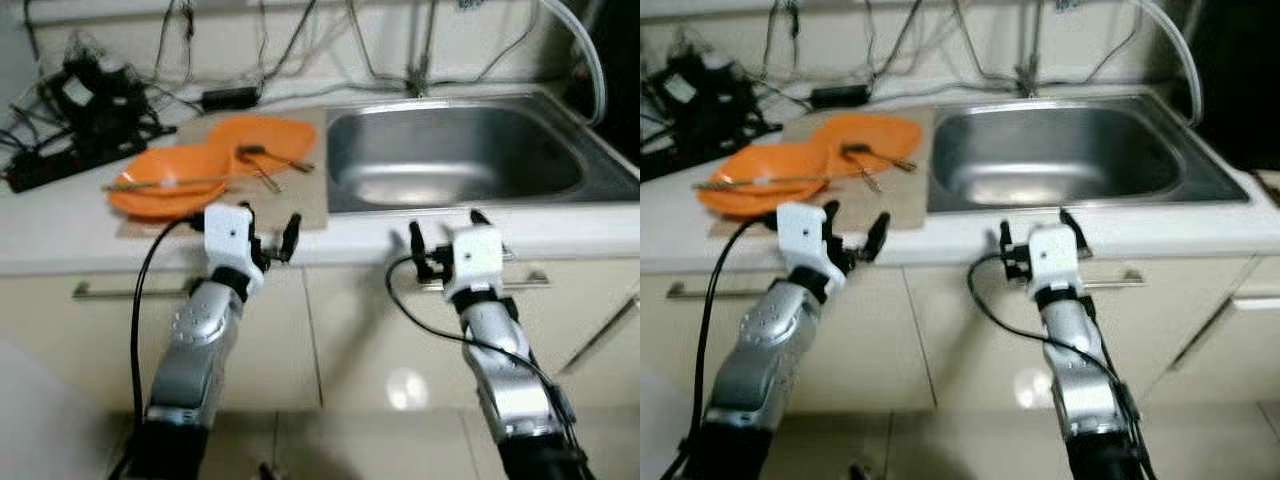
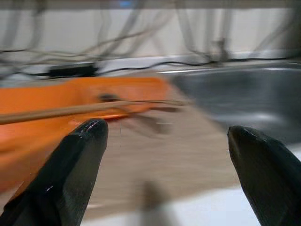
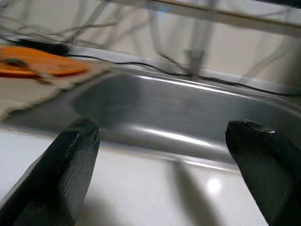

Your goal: Kitchen organization

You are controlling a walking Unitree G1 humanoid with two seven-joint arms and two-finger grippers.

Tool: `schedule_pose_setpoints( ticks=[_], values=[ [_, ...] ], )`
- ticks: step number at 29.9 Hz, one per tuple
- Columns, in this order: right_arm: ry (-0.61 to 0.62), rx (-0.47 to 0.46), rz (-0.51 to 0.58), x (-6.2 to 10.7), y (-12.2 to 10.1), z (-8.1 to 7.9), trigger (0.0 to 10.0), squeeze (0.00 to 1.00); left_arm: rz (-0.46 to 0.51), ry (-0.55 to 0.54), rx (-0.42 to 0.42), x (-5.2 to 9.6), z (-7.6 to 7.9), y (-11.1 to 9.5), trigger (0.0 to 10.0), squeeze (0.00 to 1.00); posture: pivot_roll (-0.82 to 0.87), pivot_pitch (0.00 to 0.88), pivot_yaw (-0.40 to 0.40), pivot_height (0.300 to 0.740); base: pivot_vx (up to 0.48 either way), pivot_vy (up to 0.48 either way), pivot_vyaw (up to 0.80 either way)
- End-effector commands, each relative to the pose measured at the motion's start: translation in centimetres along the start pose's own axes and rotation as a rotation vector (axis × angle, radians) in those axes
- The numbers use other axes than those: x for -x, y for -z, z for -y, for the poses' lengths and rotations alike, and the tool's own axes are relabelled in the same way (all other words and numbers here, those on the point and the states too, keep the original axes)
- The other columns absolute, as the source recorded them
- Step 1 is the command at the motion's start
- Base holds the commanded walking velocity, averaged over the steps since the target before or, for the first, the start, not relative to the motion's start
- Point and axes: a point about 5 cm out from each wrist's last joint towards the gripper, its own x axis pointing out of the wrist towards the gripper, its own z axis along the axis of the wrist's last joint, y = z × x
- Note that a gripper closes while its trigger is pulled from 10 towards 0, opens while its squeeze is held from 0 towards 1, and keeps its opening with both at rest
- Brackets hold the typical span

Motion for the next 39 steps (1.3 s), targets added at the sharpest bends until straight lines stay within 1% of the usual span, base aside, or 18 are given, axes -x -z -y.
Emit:
schedule_pose_setpoints(
  ticks=[1, 7, 9, 17, 20, 22, 24, 27, 29, 31, 32, 33, 36, 37, 38, 39],
  values=[
    [-0.021, 0.004, -0.001, 0.1, 0.1, -0.4, 10.0, 0.0, 0.0, -0.005, -0.012, -0.1, -0.1, -0.1, 10.0, 0.0, -0.06, 0.0, 0.064, 0.74, 0.42, 0.0, 0.0],
    [-0.021, 0.004, -0.003, 0.1, 0.2, -0.5, 10.0, 0.0, 0.011, -0.003, -0.027, -0.1, 0.0, -0.3, 10.0, 0.0, -0.06, 0.0, 0.064, 0.74, 0.432, 0.0, 0.0],
    [-0.02, 0.005, -0.005, 0.1, 0.3, -0.4, 10.0, 0.0, 0.019, 0.003, -0.047, 0.0, 0.3, -0.3, 10.0, 0.0, -0.05, 0.0, 0.062, 0.74, 0.0, 0.0, 0.0],
    [-0.019, 0.006, -0.007, 0.1, 0.4, -0.5, 10.0, 0.0, 0.018, 0.003, -0.046, 0.0, 0.3, -0.3, 10.0, 0.0, -0.05, 0.0, 0.062, 0.74, 0.0, 0.0, 0.0],
    [-0.02, 0.005, -0.006, 0.1, 0.4, -0.5, 10.0, 0.0, 0.013, -0.005, -0.06, 0.0, 0.3, -0.3, 10.0, 0.0, -0.05, 0.0, 0.062, 0.74, 0.0, 0.0, 0.0],
    [-0.011, 0.004, 0.017, 0.0, 0.0, -0.4, 10.0, 0.0, 0.025, -0.018, -0.062, -0.2, 0.2, -0.6, 10.0, 0.0, -0.05, 0.0, 0.061, 0.74, 0.0, 0.0, 0.0],
    [-0.011, 0.004, 0.017, 0.0, 0.0, -0.4, 10.0, 0.0, 0.025, -0.018, -0.062, -0.2, 0.2, -0.6, 10.0, 0.0, -0.05, 0.0, 0.061, 0.74, 0.0, 0.0, 0.0],
    [0.01, 0.02, 0.086, -0.5, -1.6, 0.2, 10.0, 0.0, 0.085, -0.019, -0.085, -1.0, 0.2, -3.0, 10.0, 0.0, -0.05, 0.0, 0.061, 0.74, 0.0, 0.0, 0.0],
    [0.01, 0.02, 0.086, -0.5, -1.6, 0.2, 10.0, 0.0, 0.085, -0.019, -0.085, -1.0, 0.2, -3.0, 10.0, 0.0, -0.05, 0.0, 0.061, 0.74, 0.0, 0.0, 0.0],
    [0.011, 0.023, 0.111, -0.9, -2.6, 0.6, 10.0, 0.0, 0.115, 0.005, -0.072, -1.5, 0.6, -4.6, 10.0, 0.0, -0.05, 0.0, 0.062, 0.74, 0.0, 0.0, 0.0],
    [0.011, 0.023, 0.111, -0.9, -2.6, 0.6, 10.0, 0.0, 0.115, 0.005, -0.072, -1.5, 0.6, -4.6, 10.0, 0.0, -0.05, 0.0, 0.062, 0.74, 0.0, 0.0, 0.0],
    [0.013, 0.026, 0.137, -1.5, -3.6, 1.1, 10.0, 0.0, 0.124, 0.043, -0.072, -2.0, 0.7, -6.1, 10.0, 0.0, -0.05, 0.0, 0.063, 0.74, 0.0, 0.0, 0.0],
    [0.022, 0.025, 0.162, -2.0, -4.5, 1.6, 10.0, 0.0, 0.125, 0.069, -0.062, -2.5, 0.1, -7.2, 10.0, 0.0, -0.05, 0.0, 0.066, 0.74, 0.0, 0.0, 0.0],
    [0.028, 0.022, 0.168, -2.2, -4.7, 1.7, 10.0, 0.0, 0.116, 0.09, -0.077, -2.8, -0.4, -7.6, 10.0, 0.0, -0.05, 0.0, 0.067, 0.74, 0.0, 0.0, 0.0],
    [0.028, 0.022, 0.168, -2.2, -4.7, 1.7, 10.0, 0.0, 0.116, 0.09, -0.077, -2.8, -0.4, -7.6, 10.0, 0.0, -0.05, 0.0, 0.067, 0.74, 0.0, 0.0, 0.0],
    [0.032, 0.014, 0.17, -2.3, -4.8, 1.7, 10.0, 0.0, 0.109, 0.108, -0.081, -3.1, -1.0, -8.0, 10.0, 0.0, -0.05, 0.0, 0.068, 0.74, 0.0, 0.0, 0.0]
  ],
)
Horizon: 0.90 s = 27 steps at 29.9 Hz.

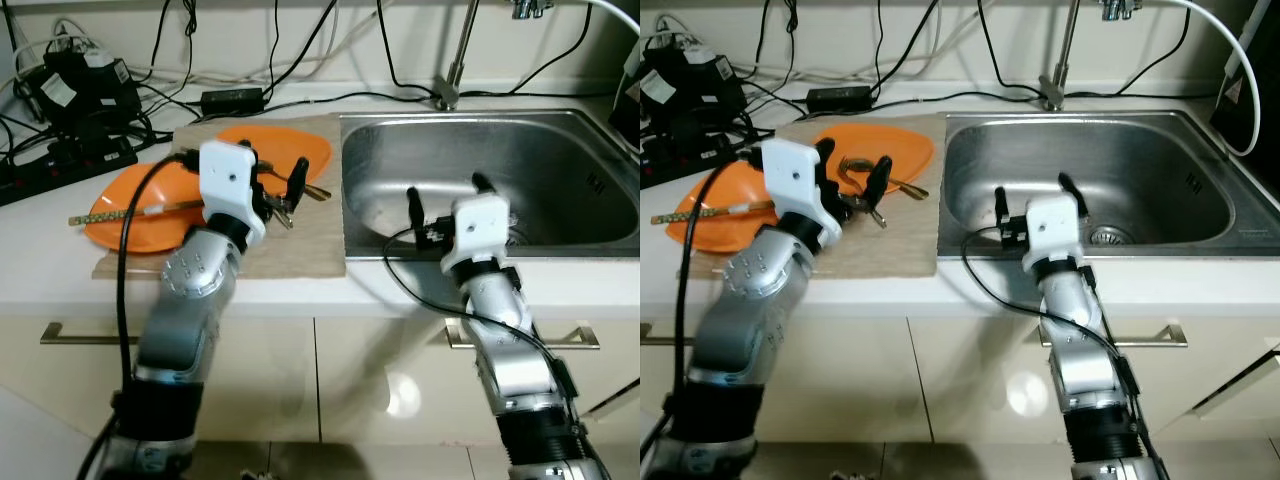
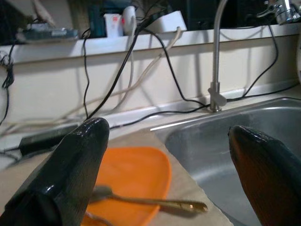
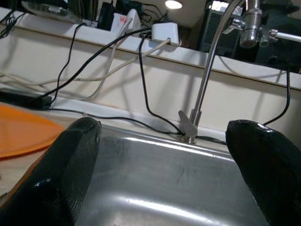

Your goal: Kitchen organization

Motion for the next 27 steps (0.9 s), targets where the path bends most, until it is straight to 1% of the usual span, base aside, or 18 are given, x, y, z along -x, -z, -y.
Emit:
schedule_pose_setpoints(
  ticks=[1, 2, 4, 6, 7, 8, 9, 10, 12, 14, 15, 16, 17, 20, 23, 25, 26, 27],
  values=[
    [0.003, -0.018, -0.014, 0.0, 0.0, 0.0, 10.0, 0.0, -0.022, 0.009, 0.016, -0.1, -0.8, -0.1, 10.0, 0.0, -0.05, 0.0, 0.068, 0.74, 0.0, 0.0, 0.0],
    [0.003, -0.02, -0.015, 0.0, 0.0, 0.0, 10.0, 0.0, -0.036, 0.025, 0.008, -0.2, -1.1, -0.1, 10.0, 0.0, -0.05, 0.0, 0.069, 0.74, 0.0, 0.0, 0.0],
    [0.003, -0.035, -0.023, 0.1, 0.0, -0.2, 10.0, 0.0, -0.088, 0.087, -0.019, -0.5, -2.2, -0.6, 10.0, 0.0, -0.05, 0.0, 0.069, 0.74, 0.0, 0.0, 0.0],
    [0.006, -0.055, -0.045, 0.3, 0.3, -0.3, 10.0, 0.0, -0.164, 0.183, -0.061, -0.7, -4.0, -1.3, 10.0, 0.0, -0.05, 0.0, 0.072, 0.74, 0.0, 0.0, 0.0],
    [0.007, -0.061, -0.052, 0.4, 0.4, -0.3, 10.0, 0.0, -0.184, 0.209, -0.077, -0.6, -4.7, -1.7, 10.0, 0.0, -0.05, 0.0, 0.073, 0.74, 0.0, 0.0, 0.0],
    [0.013, -0.071, -0.066, 0.4, 0.7, -0.3, 10.0, 0.0, -0.225, 0.236, -0.103, -0.5, -5.5, -1.8, 10.0, 0.0, -0.05, 0.0, 0.075, 0.74, 0.0, 0.0, 0.0],
    [0.013, -0.071, -0.066, 0.4, 0.7, -0.3, 10.0, 0.0, -0.225, 0.236, -0.103, -0.5, -5.5, -1.8, 10.0, 0.0, -0.05, 0.0, 0.075, 0.74, 0.0, 0.0, 0.0],
    [0.018, -0.078, -0.077, 0.5, 0.9, -0.2, 10.0, 0.0, -0.273, 0.244, -0.135, -0.4, -6.6, -1.6, 10.0, 0.0, -0.05, 0.0, 0.076, 0.74, 0.0, 0.0, 0.0],
    [0.016, -0.077, -0.08, 0.6, 1.0, -0.3, 10.0, 0.0, -0.304, 0.251, -0.179, -0.3, -7.7, -1.5, 10.0, 0.0, -0.05, 0.0, 0.077, 0.74, 0.0, 0.0, 0.0],
    [0.017, -0.078, -0.085, 0.7, 1.1, -0.3, 10.0, 0.0, -0.319, 0.255, -0.204, -0.2, -8.4, -1.6, 10.0, 0.0, -0.05, 0.0, 0.08, 0.74, 0.0, 0.0, 0.0],
    [0.017, -0.078, -0.085, 0.7, 1.1, -0.3, 10.0, 0.0, -0.319, 0.255, -0.204, -0.2, -8.4, -1.6, 10.0, 0.0, -0.05, 0.0, 0.08, 0.74, 0.0, 0.0, 0.0],
    [0.019, -0.078, -0.092, 0.8, 1.3, -0.3, 10.0, 0.0, -0.335, 0.263, -0.221, -0.1, -9.0, -2.0, 10.0, 0.0, -0.04, 0.0, 0.08, 0.74, 0.0, 0.0, 0.0],
    [0.02, -0.078, -0.096, 0.9, 1.3, -0.3, 10.0, 0.0, -0.338, 0.268, -0.227, -0.1, -9.3, -2.2, 10.0, 0.0, -0.04, 0.0, 0.08, 0.74, 0.0, 0.0, 0.0],
    [0.019, -0.08, -0.109, 1.1, 1.6, -0.4, 10.0, 0.0, -0.376, 0.304, -0.243, 0.0, -10.2, -2.6, 10.0, 0.0, -0.04, 0.0, 0.08, 0.74, 0.0, 0.0, 0.0],
    [0.017, -0.082, -0.114, 1.2, 1.7, -0.5, 10.0, 0.0, -0.411, 0.343, -0.266, 0.2, -10.6, -2.5, 10.0, 0.0, -0.04, 0.0, 0.081, 0.74, 0.0, 0.0, 0.0],
    [0.015, -0.083, -0.117, 1.2, 1.8, -0.5, 10.0, 0.0, -0.429, 0.346, -0.282, 0.3, -11.0, -2.3, 10.0, 0.0, -0.04, 0.0, 0.08, 0.74, 0.0, 0.0, 0.0],
    [0.014, -0.083, -0.12, 1.2, 1.8, -0.6, 10.0, 0.0, -0.446, 0.362, -0.287, 0.4, -11.2, -2.1, 10.0, 0.0, -0.04, 0.0, 0.08, 0.74, 0.0, 0.0, 0.0],
    [0.012, -0.084, -0.125, 1.3, 2.0, -0.7, 10.0, 0.0, -0.462, 0.366, -0.29, 0.7, -11.8, -1.9, 10.0, 0.0, -0.04, 0.0, 0.08, 0.74, 0.0, 0.0, 0.0]
  ],
)
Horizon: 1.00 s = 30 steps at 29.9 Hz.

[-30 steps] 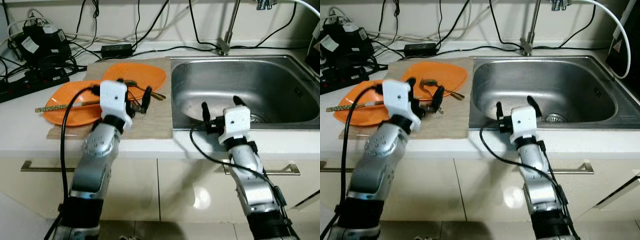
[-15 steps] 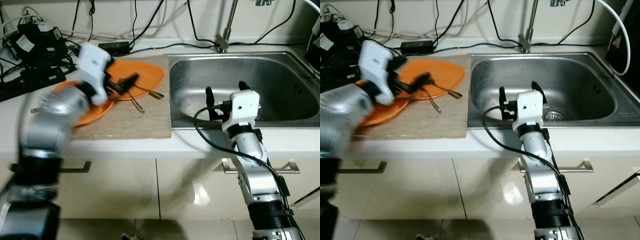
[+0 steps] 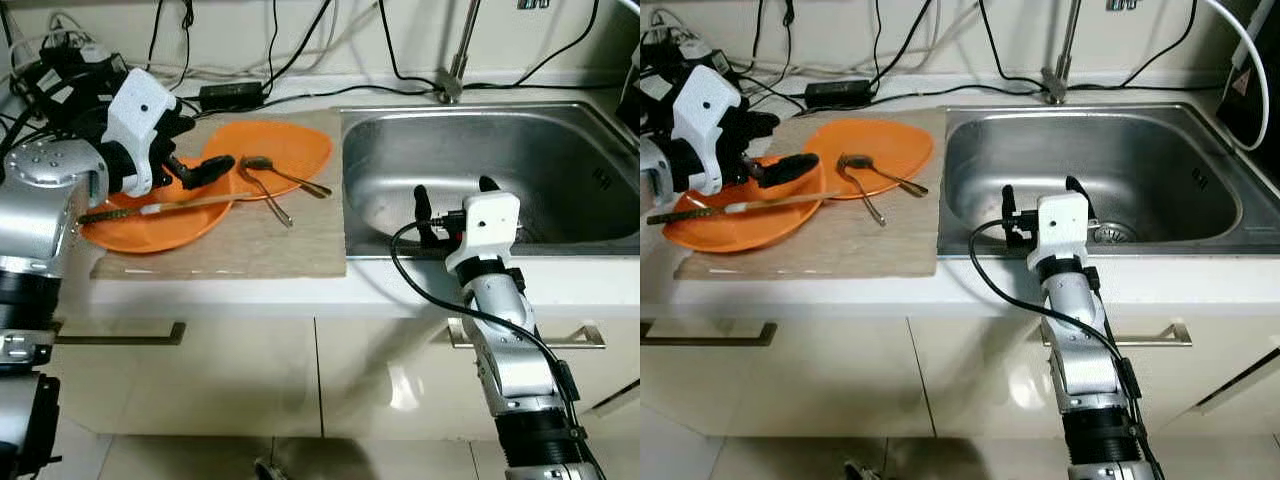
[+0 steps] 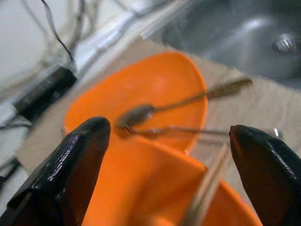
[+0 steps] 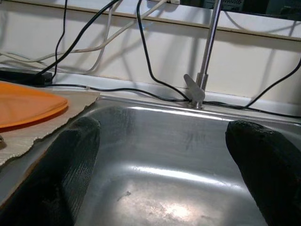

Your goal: Kitchen organization

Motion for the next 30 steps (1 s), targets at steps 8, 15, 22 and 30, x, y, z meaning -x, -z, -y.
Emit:
schedule_pose_setpoints(
  ticks=[8, 15, 22, 30],
  values=[
    [-0.012, -0.013, -0.031, 0.3, 0.6, -0.4, 10.0, 0.0, -0.087, 0.081, -0.023, 1.1, -0.4, 1.7, 10.0, 0.0, -0.03, 0.0, 0.077, 0.74, 0.0, 0.0, 0.0],
    [-0.02, -0.014, -0.038, 0.3, 0.8, -0.6, 10.0, 0.0, -0.109, 0.084, -0.031, 1.9, -1.2, 2.1, 10.0, 0.0, -0.03, 0.0, 0.073, 0.74, 0.0, 0.0, 0.0],
    [-0.026, -0.015, -0.045, 0.4, 1.0, -0.8, 10.0, 0.0, -0.147, 0.107, -0.06, 2.5, -1.5, 2.4, 10.0, 0.0, -0.02, 0.0, 0.072, 0.74, 0.0, 0.0, 0.0],
    [-0.029, -0.019, -0.044, 0.3, 1.0, -1.0, 10.0, 0.0, -0.203, 0.115, -0.084, 2.3, -1.3, 3.6, 10.0, 0.0, -0.02, 0.0, 0.073, 0.74, 0.0, 0.0, 0.0]
  ],
)
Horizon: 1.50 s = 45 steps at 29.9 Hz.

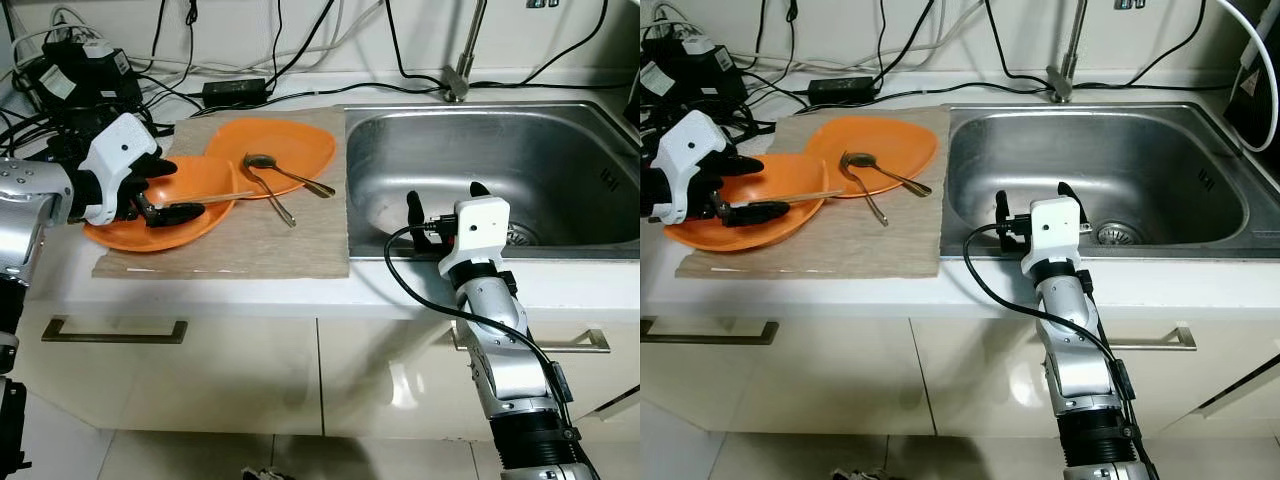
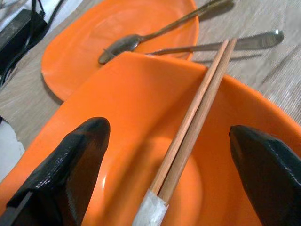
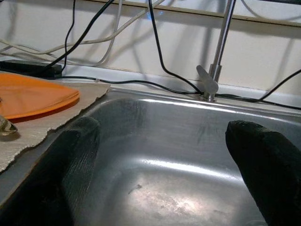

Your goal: Kitchen organization

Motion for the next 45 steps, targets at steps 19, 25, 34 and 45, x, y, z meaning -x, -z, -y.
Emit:
schedule_pose_setpoints(
  ticks=[19, 25, 34, 45],
  values=[
    [-0.011, -0.001, -0.017, 0.1, 0.4, -0.2, 10.0, 0.0, -0.038, -0.089, -0.03, -1.4, -0.3, 1.5, 0.0, 0.0, -0.03, 0.0, 0.073, 0.74, 0.0, 0.0, 0.0],
    [-0.012, -0.001, -0.019, 0.1, 0.4, -0.2, 10.0, 0.0, -0.01, -0.126, -0.02, -1.6, -0.5, 1.5, 0.0, 0.0, -0.03, 0.0, 0.073, 0.74, 0.0, 0.0, 0.0],
    [-0.015, -0.004, -0.02, 0.1, 0.5, -0.3, 10.0, 0.0, 0.164, -0.223, 0.029, -2.2, -0.7, 0.1, 0.0, 0.0, -0.03, 0.0, 0.07, 0.74, 0.0, 0.0, 0.0],
    [-0.021, -0.001, -0.026, 0.2, 0.6, -0.4, 10.0, 0.0, 0.167, -0.179, 0.042, -2.8, 0.3, 0.9, 0.0, 0.0, -0.03, 0.0, 0.065, 0.74, 0.0, 0.0, 0.0]
  ],
)
